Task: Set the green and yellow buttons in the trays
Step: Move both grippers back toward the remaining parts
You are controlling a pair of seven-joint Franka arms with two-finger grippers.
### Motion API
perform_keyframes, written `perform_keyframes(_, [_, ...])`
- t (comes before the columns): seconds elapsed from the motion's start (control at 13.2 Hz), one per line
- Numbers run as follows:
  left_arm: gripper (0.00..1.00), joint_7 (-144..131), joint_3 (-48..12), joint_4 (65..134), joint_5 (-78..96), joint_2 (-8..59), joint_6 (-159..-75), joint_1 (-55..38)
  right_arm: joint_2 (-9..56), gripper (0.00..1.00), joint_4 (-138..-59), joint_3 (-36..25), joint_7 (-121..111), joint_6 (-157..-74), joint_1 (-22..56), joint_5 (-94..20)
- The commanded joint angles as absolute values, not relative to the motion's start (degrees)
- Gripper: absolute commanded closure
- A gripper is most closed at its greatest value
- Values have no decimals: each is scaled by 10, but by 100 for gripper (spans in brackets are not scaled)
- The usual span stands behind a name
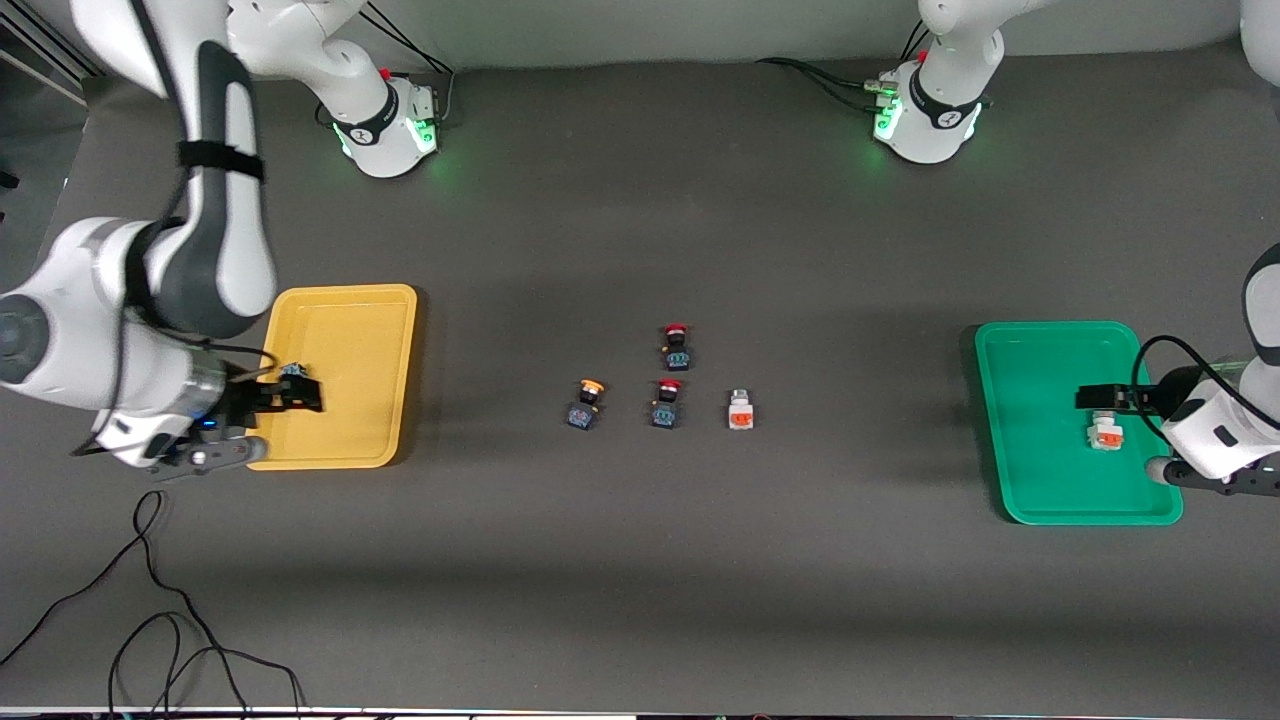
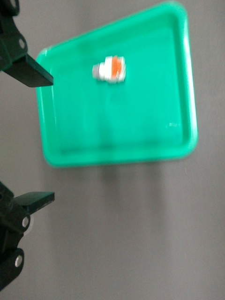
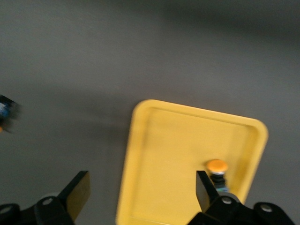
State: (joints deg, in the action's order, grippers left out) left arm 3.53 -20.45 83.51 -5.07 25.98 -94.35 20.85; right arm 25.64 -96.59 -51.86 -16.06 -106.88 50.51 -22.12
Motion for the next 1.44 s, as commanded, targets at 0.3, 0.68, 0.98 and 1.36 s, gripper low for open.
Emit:
perform_keyframes(0.3, [1,-316,-259,810,-35,297,-998,40,333,0,-854,-431,205,-1066,593,-216])
perform_keyframes(0.68, [1,-425,-255,826,-74,372,-1126,-82,361,0,-831,-354,459,-1119,593,-234])
perform_keyframes(0.98, [1,-415,-255,902,-124,416,-1270,-88,374,0,-845,-345,460,-1142,599,-242])
perform_keyframes(1.36, [1,-412,-255,938,-149,427,-1301,-106,396,0,-939,-297,456,-1293,599,-242])
